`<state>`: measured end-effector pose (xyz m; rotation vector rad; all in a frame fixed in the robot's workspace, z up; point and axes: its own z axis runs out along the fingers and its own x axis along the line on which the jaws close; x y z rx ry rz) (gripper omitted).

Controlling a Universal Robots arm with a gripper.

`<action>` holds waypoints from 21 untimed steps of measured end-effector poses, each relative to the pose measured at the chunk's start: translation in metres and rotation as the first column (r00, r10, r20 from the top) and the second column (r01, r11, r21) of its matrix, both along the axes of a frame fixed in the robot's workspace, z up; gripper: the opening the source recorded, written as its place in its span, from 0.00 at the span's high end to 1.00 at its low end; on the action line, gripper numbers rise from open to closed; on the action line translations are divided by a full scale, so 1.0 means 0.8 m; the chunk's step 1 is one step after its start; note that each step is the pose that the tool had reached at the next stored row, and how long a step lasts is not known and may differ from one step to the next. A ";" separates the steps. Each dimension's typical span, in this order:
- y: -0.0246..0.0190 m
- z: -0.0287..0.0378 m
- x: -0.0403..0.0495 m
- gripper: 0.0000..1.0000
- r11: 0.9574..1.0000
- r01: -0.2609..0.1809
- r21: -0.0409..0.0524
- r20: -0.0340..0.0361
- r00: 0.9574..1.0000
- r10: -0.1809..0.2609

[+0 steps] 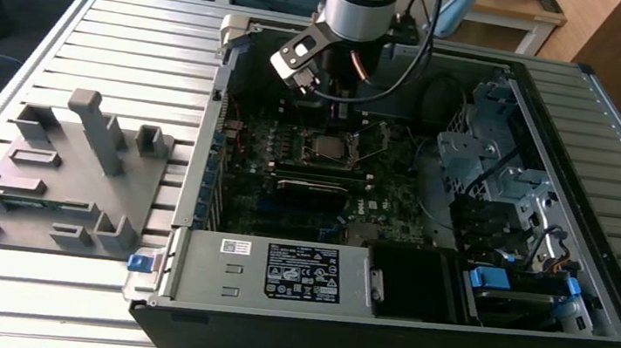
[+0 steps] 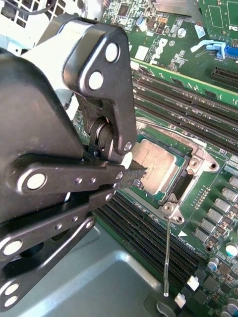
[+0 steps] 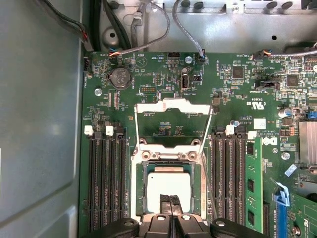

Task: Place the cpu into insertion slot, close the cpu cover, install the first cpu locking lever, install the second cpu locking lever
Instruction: 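Close the cpu cover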

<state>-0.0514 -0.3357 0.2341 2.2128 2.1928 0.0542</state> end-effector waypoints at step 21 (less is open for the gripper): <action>0.0000 0.0277 0.001 0.90 1.000 0.000 0.000 -0.012 1.000 0.000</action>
